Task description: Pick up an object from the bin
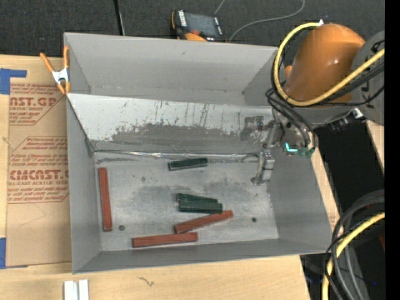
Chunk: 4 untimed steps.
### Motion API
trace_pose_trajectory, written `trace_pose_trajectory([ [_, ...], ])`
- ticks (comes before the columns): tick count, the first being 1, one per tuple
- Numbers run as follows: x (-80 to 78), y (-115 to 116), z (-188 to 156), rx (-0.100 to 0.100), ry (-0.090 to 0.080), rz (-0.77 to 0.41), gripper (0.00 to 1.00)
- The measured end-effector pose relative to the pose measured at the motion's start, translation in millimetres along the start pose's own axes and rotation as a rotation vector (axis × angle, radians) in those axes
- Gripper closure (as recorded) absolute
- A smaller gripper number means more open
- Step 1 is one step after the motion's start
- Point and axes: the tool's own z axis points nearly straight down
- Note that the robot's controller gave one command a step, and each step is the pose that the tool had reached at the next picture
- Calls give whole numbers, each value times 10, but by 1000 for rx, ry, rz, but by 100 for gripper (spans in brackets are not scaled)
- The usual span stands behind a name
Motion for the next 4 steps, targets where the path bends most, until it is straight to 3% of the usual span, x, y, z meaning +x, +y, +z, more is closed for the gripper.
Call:
trace_pose_trajectory([
  [1, 151, 367, 1380, -1, 1, -32, 0],
  [2, 729, 516, 1578, -1, -3, 185, 0],
  [3, 147, 878, 1557, -2, -6, 147, 0],
  [4, 716, 1253, 1570, -1, -6, -41, 0],
])
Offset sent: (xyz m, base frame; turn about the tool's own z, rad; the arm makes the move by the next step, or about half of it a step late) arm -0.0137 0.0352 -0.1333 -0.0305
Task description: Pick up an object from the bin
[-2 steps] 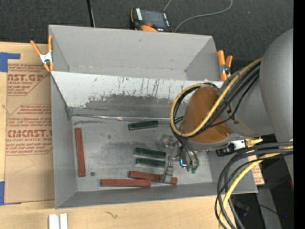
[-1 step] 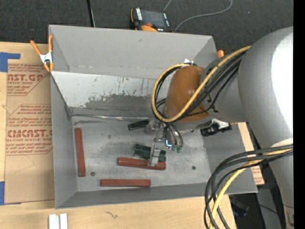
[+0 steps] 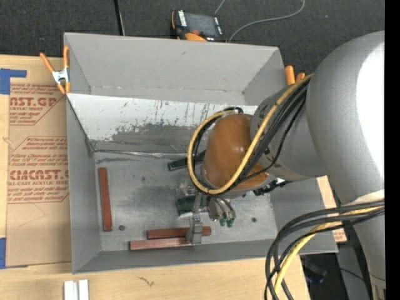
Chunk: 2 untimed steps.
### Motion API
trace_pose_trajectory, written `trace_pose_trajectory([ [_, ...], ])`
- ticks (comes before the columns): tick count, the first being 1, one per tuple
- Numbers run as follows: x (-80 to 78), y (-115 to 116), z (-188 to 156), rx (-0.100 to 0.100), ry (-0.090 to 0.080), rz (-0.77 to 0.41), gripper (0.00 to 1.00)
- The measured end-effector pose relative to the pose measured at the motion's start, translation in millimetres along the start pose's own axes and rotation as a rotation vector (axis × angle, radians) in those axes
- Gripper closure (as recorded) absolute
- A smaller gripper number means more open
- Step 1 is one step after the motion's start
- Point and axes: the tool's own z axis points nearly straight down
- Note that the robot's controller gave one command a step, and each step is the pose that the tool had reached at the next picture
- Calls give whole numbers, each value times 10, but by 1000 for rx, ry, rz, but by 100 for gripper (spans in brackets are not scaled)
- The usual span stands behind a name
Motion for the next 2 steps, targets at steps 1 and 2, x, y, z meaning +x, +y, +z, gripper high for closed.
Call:
trace_pose_trajectory([
  [1, -959, -395, -110, 1, -7, -57, 0],
  [2, -315, -542, 9, 1, 6, 5, 0],
])
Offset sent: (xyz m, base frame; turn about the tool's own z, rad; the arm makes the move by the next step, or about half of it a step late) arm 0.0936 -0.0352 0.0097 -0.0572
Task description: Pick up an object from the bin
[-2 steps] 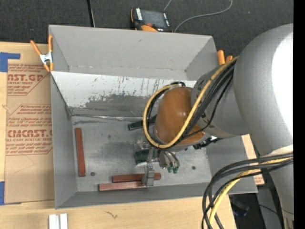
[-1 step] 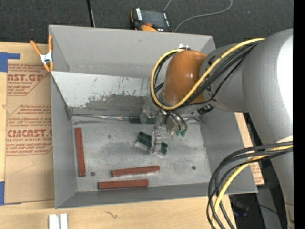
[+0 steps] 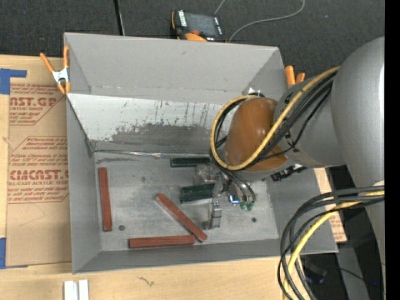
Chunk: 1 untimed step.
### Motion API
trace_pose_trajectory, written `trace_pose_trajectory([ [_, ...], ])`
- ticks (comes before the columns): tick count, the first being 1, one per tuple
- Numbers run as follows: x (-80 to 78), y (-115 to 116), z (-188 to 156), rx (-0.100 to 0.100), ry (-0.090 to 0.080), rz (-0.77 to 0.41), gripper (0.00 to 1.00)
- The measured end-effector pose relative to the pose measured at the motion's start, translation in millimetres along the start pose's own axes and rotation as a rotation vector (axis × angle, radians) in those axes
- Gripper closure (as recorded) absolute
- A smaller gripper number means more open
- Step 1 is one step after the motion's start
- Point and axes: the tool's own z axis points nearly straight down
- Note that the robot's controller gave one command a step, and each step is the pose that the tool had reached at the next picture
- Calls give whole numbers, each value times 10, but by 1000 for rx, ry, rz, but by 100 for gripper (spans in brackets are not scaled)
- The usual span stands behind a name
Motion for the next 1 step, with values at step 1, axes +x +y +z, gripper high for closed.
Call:
trace_pose_trajectory([
  [1, -27, 7, -5, 0, -5, -2, 100],
])
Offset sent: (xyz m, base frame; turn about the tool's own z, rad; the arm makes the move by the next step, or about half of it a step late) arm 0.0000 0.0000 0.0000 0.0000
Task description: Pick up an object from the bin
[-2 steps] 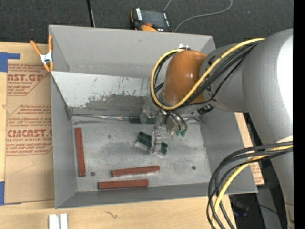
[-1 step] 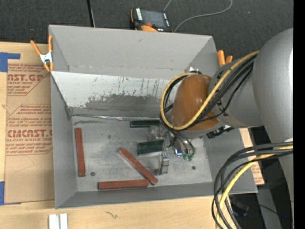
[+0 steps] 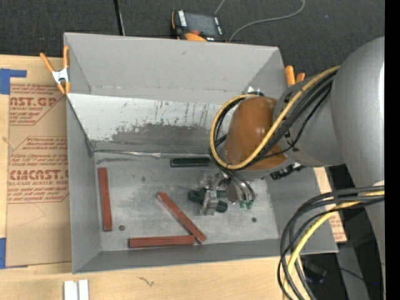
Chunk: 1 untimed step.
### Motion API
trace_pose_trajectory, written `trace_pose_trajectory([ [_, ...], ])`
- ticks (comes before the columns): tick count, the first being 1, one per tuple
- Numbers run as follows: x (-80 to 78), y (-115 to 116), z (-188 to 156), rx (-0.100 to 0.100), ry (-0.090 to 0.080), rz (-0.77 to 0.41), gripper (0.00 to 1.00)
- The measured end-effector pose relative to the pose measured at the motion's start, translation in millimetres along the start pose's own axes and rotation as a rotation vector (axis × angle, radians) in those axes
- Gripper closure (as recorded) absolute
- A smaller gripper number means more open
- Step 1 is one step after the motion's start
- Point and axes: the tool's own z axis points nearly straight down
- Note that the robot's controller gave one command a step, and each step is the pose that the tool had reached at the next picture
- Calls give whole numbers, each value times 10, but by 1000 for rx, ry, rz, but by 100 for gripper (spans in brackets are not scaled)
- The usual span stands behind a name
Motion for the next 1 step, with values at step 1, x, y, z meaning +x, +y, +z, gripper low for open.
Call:
trace_pose_trajectory([
  [1, -487, 17, -1525, 2, -9, -303, 100],
])
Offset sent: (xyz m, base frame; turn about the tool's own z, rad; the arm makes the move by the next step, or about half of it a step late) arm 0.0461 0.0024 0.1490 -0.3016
